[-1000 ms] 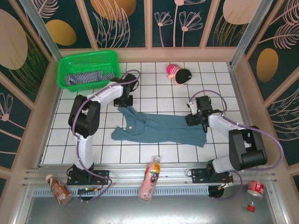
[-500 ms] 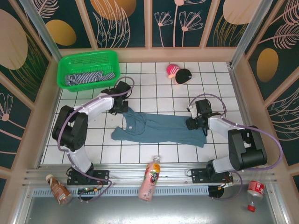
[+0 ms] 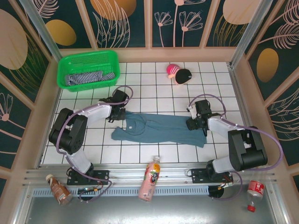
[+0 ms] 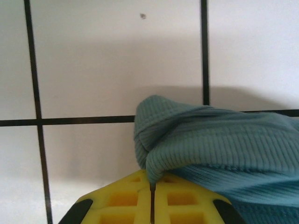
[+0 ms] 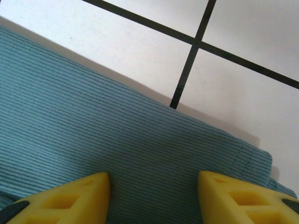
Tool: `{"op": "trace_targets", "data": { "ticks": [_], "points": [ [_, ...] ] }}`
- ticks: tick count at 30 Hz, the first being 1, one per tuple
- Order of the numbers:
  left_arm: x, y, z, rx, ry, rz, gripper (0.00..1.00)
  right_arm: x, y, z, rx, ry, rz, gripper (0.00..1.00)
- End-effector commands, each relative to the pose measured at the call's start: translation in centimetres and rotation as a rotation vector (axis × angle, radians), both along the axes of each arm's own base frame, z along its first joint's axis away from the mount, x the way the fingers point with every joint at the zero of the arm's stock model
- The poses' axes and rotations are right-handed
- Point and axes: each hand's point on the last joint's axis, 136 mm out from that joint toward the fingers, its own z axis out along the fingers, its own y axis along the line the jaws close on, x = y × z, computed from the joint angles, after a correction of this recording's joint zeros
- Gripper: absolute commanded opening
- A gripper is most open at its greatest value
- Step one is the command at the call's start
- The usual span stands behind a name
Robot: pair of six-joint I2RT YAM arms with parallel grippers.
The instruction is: Fold and stack the tank tops
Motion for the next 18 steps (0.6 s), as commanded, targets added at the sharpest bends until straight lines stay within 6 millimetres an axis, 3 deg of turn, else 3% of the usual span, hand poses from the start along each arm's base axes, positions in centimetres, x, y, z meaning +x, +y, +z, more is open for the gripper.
{"op": "trace_targets", "data": {
  "ticks": [1,5,11,14,18],
  "points": [
    [0.4,2.5,-0.6,0.11,0.008,0.024,0.09,-3.3,-2.5,-2.5,-0.131,0.129,-0.018,0.52],
    [0.2,4.2,-0.7,0.197,0.027,0.052,0.13,-3.4,-2.9,-2.7,-0.152,0.135,-0.029,0.52],
    [0.3,3.2,-1.2,0.154,0.047,0.025,0.23,-2.6,-2.0,-1.9,-0.109,0.11,-0.013,0.52],
    [0.3,2.6,-0.7,0.123,0.047,0.003,0.28,-1.9,-1.2,-0.5,-0.067,0.059,0.003,0.52],
    [-0.4,1.8,0.1,0.07,0.073,-0.017,0.43,-0.5,0.6,2.5,0.021,-0.046,0.047,0.52]
  ]
}}
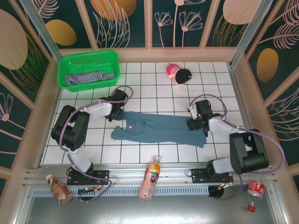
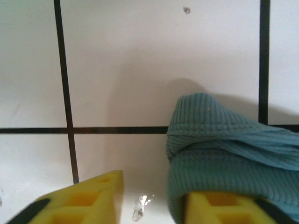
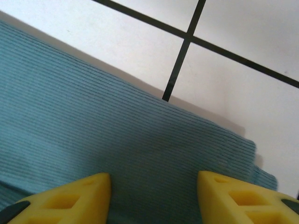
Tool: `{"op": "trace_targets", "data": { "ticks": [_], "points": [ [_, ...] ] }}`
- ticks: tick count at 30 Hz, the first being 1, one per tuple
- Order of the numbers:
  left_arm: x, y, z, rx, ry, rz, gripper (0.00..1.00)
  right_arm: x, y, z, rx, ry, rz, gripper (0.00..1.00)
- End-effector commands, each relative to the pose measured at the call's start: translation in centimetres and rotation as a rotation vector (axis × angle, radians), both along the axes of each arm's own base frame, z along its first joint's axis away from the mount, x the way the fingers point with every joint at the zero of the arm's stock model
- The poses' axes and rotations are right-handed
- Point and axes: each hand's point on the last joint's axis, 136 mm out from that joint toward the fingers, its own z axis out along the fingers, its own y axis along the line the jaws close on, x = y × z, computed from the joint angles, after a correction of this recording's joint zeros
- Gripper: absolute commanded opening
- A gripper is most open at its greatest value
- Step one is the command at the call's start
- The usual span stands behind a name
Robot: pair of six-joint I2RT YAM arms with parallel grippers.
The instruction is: Fold and stack the tank tops
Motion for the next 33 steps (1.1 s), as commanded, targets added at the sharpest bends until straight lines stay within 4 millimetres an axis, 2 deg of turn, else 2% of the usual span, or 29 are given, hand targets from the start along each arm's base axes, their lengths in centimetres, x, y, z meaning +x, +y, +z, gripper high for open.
{"op": "trace_targets", "data": {
  "ticks": [1,4,9,12,14,17,19,21,24,25,29,33],
  "points": [
    [-1.0,0.0,0.9,-0.026,0.053,-0.009,0.45,0.0,1.4,2.0,0.049,-0.049,0.066,0.52],
    [-1.5,-0.3,1.7,-0.042,0.083,-0.008,0.53,0.4,3.2,3.2,0.071,-0.1,0.142,0.52],
    [-3.5,0.3,2.4,-0.023,0.174,0.02,0.64,0.6,4.6,3.7,0.081,-0.139,0.214,0.52],
    [-4.6,0.4,3.0,-0.036,0.209,0.049,0.65,0.9,4.7,3.6,0.061,-0.153,0.233,0.53],
    [-4.4,-0.4,4.4,-0.095,0.183,0.07,0.66,1.1,4.4,3.4,0.027,-0.151,0.247,0.53],
    [-3.5,-3.5,6.7,-0.29,0.122,0.115,0.65,1.9,4.1,3.6,0.009,-0.165,0.246,0.53],
    [-3.0,-6.7,8.0,-0.42,0.084,0.128,0.65,2.7,4.0,3.7,0.011,-0.173,0.227,0.53],
    [-3.0,-9.7,8.4,-0.476,0.083,0.109,0.65,3.3,4.3,3.8,0.023,-0.167,0.229,0.53],
    [-4.1,-13.5,7.3,-0.519,0.142,0.098,0.65,3.3,4.6,3.0,0.019,-0.134,0.263,0.53],
    [-4.5,-13.9,6.6,-0.514,0.165,0.115,0.64,3.2,4.4,2.5,0.006,-0.109,0.273,0.53],
    [-6.1,-14.6,4.0,-0.518,0.223,0.161,0.61,2.5,3.7,1.0,-0.031,-0.041,0.29,0.52],
    [-7.3,-14.0,1.5,-0.495,0.262,0.178,0.55,1.4,3.7,0.1,-0.032,0.017,0.299,0.51]
  ]
}}
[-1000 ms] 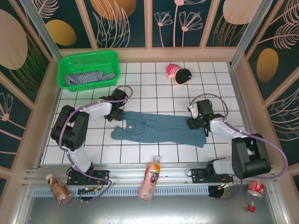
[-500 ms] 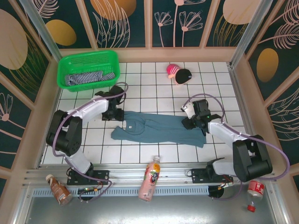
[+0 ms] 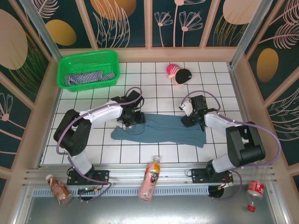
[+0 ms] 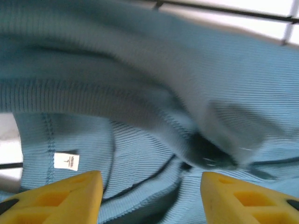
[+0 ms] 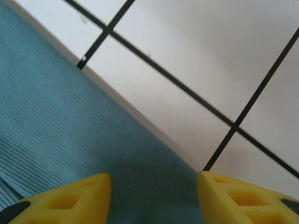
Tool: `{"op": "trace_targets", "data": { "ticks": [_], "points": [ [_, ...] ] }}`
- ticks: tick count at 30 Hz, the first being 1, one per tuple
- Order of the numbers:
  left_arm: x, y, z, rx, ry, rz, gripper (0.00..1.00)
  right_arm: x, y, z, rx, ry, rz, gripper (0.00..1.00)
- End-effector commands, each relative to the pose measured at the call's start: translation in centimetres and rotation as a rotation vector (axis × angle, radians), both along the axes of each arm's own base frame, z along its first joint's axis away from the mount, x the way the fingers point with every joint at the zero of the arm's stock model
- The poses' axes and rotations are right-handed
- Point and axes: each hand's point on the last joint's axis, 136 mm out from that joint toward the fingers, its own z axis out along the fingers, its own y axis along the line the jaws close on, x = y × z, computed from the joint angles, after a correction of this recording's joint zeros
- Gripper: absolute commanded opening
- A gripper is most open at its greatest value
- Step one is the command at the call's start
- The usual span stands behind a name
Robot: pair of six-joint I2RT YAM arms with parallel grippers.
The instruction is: Fold and stack the tank tops
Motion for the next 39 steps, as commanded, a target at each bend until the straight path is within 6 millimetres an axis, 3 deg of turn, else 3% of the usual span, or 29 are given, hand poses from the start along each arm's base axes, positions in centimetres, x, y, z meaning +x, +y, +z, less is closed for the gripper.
{"op": "trace_targets", "data": {
  "ticks": [1,9,17,21,27,30,33,39],
  "points": [
    [-0.6,0.0,-1.8,-0.012,0.044,0.036,0.54,-1.2,0.0,-0.7,-0.028,0.059,0.039,0.51],
    [2.0,0.0,-4.3,0.126,0.042,-0.104,0.44,-4.4,0.1,-2.7,-0.127,0.137,0.125,0.51],
    [7.6,0.5,-4.6,0.208,-0.005,-0.191,0.43,-7.9,0.9,-3.1,-0.112,0.211,0.17,0.51],
    [11.0,-0.3,-4.9,0.232,-0.048,-0.285,0.44,-9.6,2.5,-2.7,-0.061,0.253,0.21,0.51],
    [18.6,-1.8,-4.3,0.27,-0.182,-0.323,0.44,-10.9,5.6,-2.3,0.018,0.301,0.252,0.49],
    [21.7,-3.2,-3.8,0.257,-0.251,-0.334,0.44,-11.6,8.1,-1.9,0.055,0.298,0.31,0.49],
    [23.4,-3.8,-3.8,0.266,-0.3,-0.346,0.45,-12.1,10.2,-1.5,0.08,0.277,0.371,0.49],
    [24.7,-5.1,-4.0,0.211,-0.365,-0.352,0.46,-13.2,13.2,-1.6,0.091,0.278,0.473,0.49]
  ]
}}
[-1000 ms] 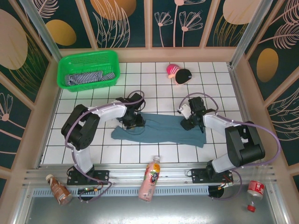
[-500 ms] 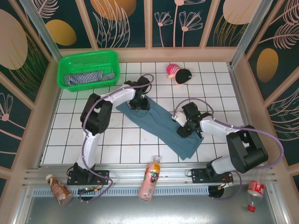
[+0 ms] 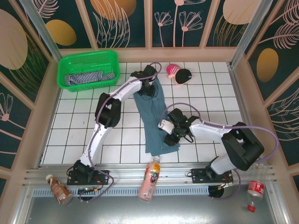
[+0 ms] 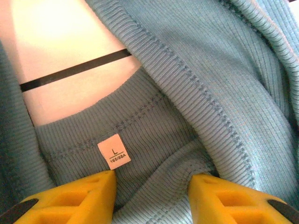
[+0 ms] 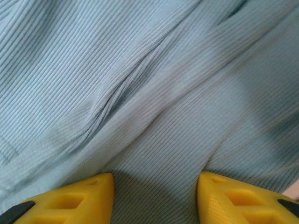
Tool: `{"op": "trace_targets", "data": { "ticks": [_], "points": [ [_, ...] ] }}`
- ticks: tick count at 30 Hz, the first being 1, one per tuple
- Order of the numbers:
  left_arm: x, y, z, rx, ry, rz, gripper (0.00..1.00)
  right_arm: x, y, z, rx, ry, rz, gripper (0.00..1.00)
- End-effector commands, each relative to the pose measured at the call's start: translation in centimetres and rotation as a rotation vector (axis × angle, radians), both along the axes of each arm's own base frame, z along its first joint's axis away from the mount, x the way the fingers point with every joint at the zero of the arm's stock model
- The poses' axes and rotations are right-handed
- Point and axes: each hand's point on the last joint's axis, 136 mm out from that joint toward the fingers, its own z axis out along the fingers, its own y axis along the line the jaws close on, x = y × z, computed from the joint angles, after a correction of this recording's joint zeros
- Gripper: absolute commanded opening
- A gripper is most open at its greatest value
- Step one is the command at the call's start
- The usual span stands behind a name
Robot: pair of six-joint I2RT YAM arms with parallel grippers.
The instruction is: Fold and stack the tank tops
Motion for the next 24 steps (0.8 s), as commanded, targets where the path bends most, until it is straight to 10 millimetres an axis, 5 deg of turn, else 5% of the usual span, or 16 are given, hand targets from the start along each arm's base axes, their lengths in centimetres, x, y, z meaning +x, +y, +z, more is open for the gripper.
{"op": "trace_targets", "data": {
  "ticks": [1,13,20,24],
  "points": [
    [1.6,0.5,-1.3,0.007,-0.041,-0.004,0.46,-1.4,1.8,0.0,0.023,0.047,0.052,0.49],
    [4.0,0.1,-0.1,-0.002,-0.155,0.01,0.55,-0.7,3.8,4.0,0.123,-0.073,0.177,0.49],
    [3.4,-0.5,4.3,-0.057,-0.172,-0.029,0.63,-2.0,2.3,3.3,0.084,-0.164,0.337,0.54],
    [2.6,-0.5,7.6,-0.088,-0.186,-0.036,0.69,-2.4,3.2,3.1,0.127,-0.21,0.384,0.56]
  ]
}}
